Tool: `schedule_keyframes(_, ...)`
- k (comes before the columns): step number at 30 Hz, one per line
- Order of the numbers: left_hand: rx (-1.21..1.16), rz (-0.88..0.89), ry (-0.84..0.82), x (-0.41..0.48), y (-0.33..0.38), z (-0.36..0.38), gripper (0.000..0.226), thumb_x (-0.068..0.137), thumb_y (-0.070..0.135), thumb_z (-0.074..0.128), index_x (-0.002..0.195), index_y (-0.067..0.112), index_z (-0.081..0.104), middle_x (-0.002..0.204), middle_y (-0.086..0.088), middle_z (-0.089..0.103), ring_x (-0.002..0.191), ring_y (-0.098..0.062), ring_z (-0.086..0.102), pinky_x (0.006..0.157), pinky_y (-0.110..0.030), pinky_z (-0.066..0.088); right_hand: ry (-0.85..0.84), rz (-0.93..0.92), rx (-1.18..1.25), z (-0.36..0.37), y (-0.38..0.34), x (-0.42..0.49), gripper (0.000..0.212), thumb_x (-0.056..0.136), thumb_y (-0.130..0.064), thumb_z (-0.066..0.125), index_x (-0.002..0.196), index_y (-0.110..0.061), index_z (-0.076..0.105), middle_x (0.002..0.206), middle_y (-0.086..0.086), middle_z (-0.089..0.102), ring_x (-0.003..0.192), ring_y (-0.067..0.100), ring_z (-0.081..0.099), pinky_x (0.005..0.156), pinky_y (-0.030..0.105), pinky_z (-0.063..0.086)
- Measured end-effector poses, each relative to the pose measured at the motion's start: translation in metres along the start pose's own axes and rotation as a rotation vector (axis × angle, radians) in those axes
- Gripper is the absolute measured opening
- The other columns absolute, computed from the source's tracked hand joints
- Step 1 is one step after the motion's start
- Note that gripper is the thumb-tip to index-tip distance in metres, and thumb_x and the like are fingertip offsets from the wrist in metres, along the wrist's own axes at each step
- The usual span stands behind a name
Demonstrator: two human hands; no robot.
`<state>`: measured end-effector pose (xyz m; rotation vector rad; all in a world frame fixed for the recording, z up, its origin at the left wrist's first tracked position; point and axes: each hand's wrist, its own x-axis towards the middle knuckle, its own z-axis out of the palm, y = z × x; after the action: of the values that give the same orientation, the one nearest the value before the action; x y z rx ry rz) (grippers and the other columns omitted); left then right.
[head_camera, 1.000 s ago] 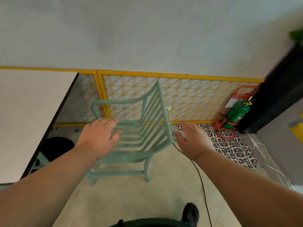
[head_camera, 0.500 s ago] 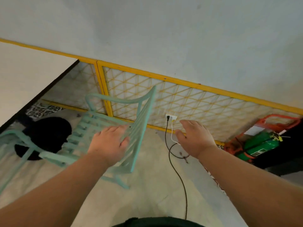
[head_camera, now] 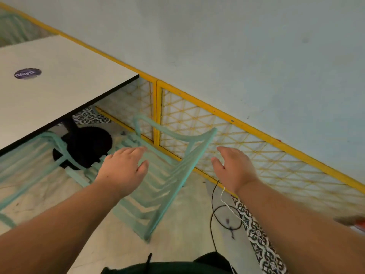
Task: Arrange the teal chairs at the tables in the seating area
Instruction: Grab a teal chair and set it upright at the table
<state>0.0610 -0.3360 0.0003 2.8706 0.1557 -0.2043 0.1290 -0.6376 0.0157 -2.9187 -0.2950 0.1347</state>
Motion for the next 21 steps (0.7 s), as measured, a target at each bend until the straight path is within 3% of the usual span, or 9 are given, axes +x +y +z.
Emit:
schedule_keyframes(8, 0.013, -0.274, 0.008, 0.011, 0.045, 0.040, 0.062, 0.103, 0.055, 0.029, 0.161, 0.035, 0.021, 0.164, 0.008, 0.036, 0.152, -0.019, 0.029, 0.120, -0.047, 0.028, -0.106, -0.286, -0.036, 0.026, 0.032, 0.107, 0.053, 0.102, -0.046, 0.045, 0.144, -0.015, 0.054, 0.138, 0.010, 0.061, 0.132, 0.029, 0.051, 0.113, 0.044, 0.039)
schedule_keyframes(14, -0.063, -0.585, -0.002, 0.016, 0.109, 0.101, 0.067, 0.099, 0.059, 0.022, 0.160, 0.031, 0.028, 0.160, 0.005, 0.043, 0.149, -0.020, 0.034, 0.116, -0.047, 0.036, -0.226, -0.543, -0.065, 0.042, 0.075, 0.169, 0.053, 0.103, -0.047, 0.043, 0.143, -0.014, 0.055, 0.137, 0.011, 0.061, 0.129, 0.031, 0.052, 0.109, 0.046, 0.043)
schedule_keyframes(21, -0.087, -0.810, 0.048, 0.007, 0.132, 0.125, 0.061, 0.103, 0.055, 0.031, 0.158, 0.029, 0.032, 0.158, 0.002, 0.046, 0.147, -0.025, 0.037, 0.115, -0.051, 0.036, -0.293, -0.726, -0.083, 0.060, 0.064, 0.198, 0.050, 0.100, -0.046, 0.045, 0.131, -0.010, 0.063, 0.123, 0.015, 0.067, 0.118, 0.038, 0.058, 0.099, 0.050, 0.048)
